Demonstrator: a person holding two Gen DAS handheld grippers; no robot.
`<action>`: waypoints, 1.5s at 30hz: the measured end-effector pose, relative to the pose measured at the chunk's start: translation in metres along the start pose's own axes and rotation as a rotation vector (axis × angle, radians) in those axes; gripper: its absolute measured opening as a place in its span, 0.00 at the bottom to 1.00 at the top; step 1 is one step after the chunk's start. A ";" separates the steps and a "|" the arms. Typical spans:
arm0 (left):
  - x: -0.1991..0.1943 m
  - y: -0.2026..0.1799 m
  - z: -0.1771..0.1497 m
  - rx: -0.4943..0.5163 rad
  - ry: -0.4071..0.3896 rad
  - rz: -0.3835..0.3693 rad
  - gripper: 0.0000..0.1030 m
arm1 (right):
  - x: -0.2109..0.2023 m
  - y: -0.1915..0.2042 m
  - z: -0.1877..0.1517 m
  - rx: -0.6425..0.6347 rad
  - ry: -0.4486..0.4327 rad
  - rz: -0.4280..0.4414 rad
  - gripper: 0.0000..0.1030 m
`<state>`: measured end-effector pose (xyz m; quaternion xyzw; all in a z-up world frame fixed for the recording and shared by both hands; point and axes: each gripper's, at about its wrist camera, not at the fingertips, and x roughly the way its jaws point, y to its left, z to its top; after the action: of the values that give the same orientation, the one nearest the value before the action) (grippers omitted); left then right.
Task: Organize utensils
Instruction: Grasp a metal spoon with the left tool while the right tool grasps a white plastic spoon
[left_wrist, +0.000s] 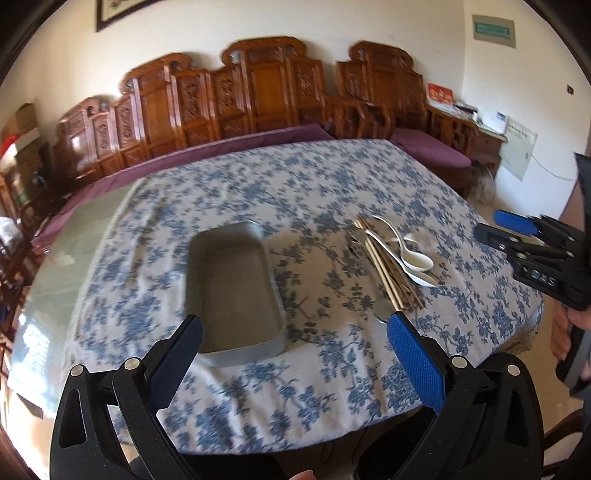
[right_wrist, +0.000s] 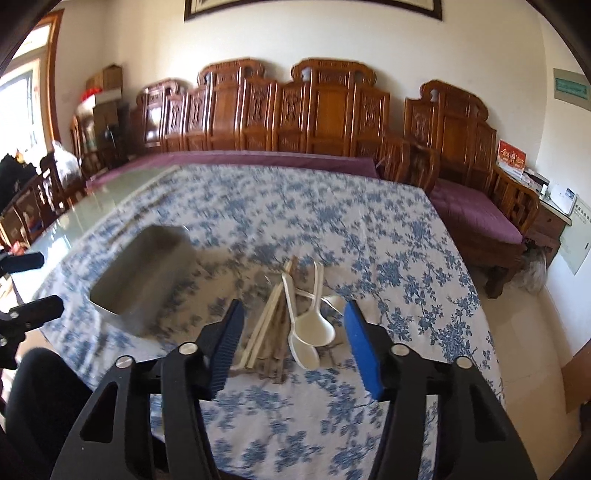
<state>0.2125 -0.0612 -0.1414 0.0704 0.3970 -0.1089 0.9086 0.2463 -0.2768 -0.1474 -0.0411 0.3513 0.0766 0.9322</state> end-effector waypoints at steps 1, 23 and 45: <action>0.005 -0.003 0.001 0.006 0.007 -0.004 0.94 | 0.008 -0.004 0.000 -0.001 0.011 0.006 0.50; 0.172 -0.062 0.029 0.006 0.216 -0.182 0.45 | 0.095 -0.050 -0.030 0.034 0.165 0.061 0.37; 0.189 -0.051 0.016 -0.002 0.224 -0.234 0.04 | 0.096 -0.040 -0.026 0.017 0.173 0.070 0.37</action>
<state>0.3352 -0.1410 -0.2721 0.0343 0.5012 -0.2048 0.8400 0.3077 -0.3088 -0.2297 -0.0276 0.4324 0.1022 0.8954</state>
